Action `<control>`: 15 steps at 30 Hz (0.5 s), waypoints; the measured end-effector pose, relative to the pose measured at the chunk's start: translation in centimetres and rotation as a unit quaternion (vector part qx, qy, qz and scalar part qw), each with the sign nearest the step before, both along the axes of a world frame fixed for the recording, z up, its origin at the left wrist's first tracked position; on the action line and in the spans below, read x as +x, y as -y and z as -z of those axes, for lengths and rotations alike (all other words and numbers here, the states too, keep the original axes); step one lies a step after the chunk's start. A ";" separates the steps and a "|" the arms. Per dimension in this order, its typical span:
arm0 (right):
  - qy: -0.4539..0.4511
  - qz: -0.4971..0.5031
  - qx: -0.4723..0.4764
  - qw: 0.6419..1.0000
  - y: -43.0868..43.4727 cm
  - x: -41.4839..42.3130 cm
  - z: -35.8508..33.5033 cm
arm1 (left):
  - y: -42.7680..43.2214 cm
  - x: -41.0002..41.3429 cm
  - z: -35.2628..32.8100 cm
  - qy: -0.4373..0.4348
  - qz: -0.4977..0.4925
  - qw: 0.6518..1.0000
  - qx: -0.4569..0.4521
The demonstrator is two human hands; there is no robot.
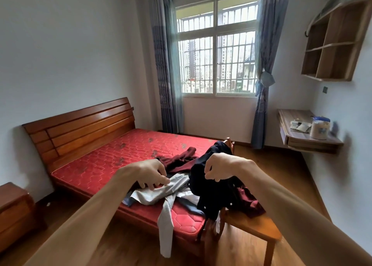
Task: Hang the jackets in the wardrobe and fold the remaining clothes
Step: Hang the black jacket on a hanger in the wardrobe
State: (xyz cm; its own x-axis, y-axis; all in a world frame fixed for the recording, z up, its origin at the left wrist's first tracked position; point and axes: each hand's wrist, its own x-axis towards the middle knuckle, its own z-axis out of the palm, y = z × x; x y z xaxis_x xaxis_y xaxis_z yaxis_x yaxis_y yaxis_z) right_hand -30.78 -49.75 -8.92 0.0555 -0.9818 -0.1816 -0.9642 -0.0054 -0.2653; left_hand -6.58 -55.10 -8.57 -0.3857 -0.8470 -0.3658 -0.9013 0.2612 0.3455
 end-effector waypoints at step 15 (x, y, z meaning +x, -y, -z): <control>0.001 0.077 0.073 0.994 18.6 -7.6 4.4 | 23.2 -5.8 4.5 -0.006 0.048 0.998 0.038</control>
State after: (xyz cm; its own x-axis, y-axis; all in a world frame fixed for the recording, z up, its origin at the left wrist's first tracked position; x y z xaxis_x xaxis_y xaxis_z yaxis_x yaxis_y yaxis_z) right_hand -38.36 -68.38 -13.32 -0.0923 -0.9423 -0.3219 -0.9504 0.1798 -0.2538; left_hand -12.41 -78.34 -13.11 -0.4674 -0.7761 -0.4234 -0.8697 0.3177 0.3777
